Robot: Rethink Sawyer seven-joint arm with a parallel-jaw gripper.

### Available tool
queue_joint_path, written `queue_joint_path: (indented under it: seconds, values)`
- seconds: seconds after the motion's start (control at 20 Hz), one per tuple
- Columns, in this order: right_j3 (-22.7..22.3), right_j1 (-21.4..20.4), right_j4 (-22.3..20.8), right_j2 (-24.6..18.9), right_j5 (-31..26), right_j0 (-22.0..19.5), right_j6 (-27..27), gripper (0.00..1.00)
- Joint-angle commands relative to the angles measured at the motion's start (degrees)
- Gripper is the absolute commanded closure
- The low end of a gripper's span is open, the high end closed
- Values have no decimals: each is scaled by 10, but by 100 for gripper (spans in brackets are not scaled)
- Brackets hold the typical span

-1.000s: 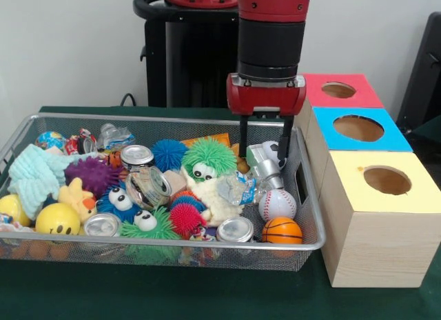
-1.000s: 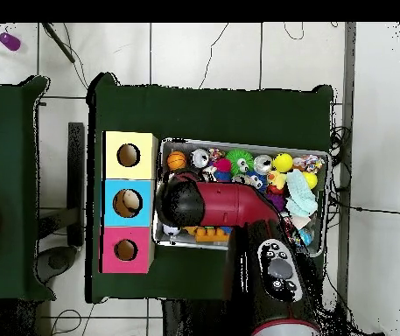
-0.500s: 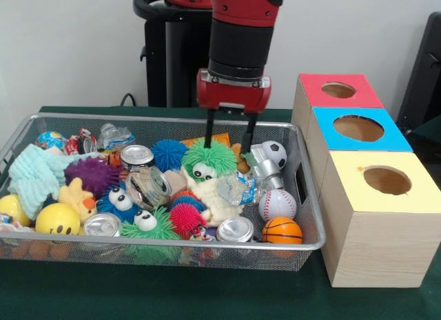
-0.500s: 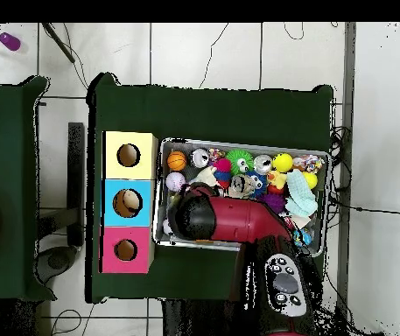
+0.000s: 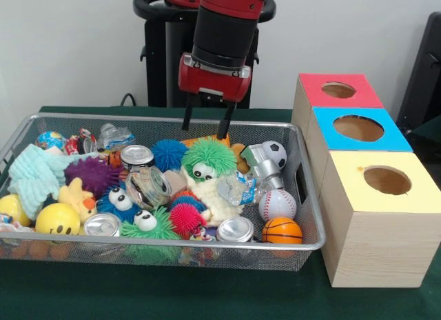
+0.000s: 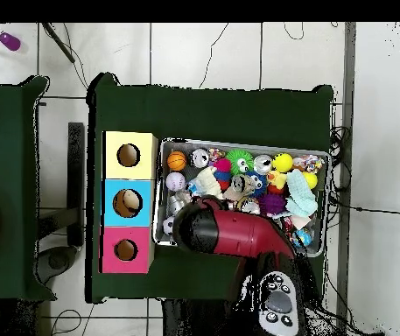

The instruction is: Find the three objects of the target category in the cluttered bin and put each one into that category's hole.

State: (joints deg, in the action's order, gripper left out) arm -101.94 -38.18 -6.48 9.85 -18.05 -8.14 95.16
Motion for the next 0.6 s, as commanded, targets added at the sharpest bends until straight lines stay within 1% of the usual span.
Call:
queue_joint_path:
  seconds: [0.05,0.25,0.6]
  values:
    - [-10,37,34,29,30,20,162,0]
    - [1,46,45,41,22,36,157,0]
    - [5,52,59,48,23,49,150,0]
